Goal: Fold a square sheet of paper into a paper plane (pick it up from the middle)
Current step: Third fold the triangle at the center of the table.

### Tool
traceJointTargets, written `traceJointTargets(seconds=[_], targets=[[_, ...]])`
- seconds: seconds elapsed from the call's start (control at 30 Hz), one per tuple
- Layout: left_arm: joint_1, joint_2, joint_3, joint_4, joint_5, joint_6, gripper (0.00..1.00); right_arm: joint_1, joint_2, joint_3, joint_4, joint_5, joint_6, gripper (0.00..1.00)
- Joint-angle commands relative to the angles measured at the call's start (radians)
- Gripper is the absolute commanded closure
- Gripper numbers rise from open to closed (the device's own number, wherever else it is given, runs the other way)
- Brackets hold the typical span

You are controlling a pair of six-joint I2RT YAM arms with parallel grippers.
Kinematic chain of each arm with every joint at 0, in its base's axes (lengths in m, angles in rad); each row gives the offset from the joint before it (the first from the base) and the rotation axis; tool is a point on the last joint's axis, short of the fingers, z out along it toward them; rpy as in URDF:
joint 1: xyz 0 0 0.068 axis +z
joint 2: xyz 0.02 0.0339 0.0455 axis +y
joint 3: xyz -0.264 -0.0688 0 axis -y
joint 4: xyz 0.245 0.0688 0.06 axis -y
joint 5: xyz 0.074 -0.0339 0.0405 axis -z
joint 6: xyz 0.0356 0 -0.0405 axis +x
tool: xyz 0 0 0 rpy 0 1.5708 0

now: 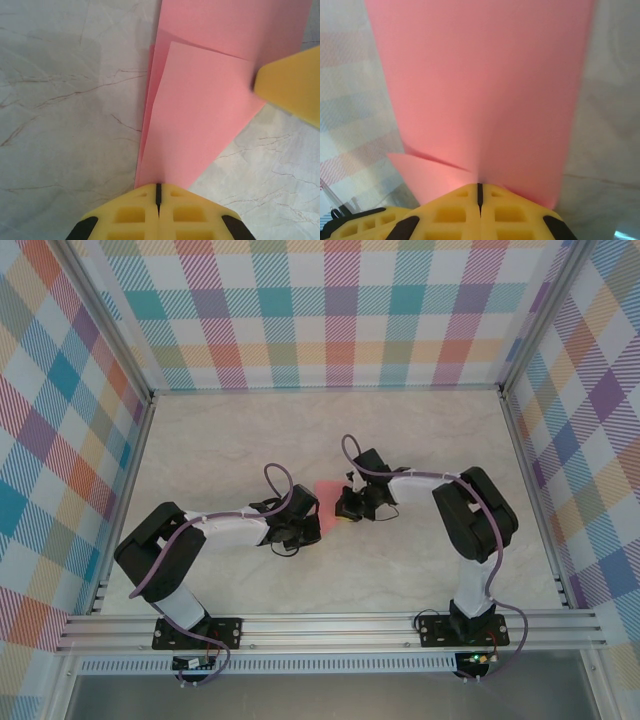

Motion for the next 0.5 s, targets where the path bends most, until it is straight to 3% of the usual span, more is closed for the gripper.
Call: traceJointTargets(seconds=[0.0, 0.17, 0.47], targets=[[-0.006, 0.049, -0.050, -0.136, -0.063, 0.009, 1.00, -0.067, 0.021, 0.017, -0.024, 0.063, -0.048, 0.97], [-0.006, 0.050, -0.046, -0.128, -0.056, 0.008, 1.00, -0.126, -0.013, 0.025, -0.033, 0.062, -0.070, 0.97], [-0.007, 0.046, -0.028, -0.132, -0.052, 0.008, 1.00, -0.078, -0.177, -0.074, 0.011, 0.003, -0.043, 0.96]])
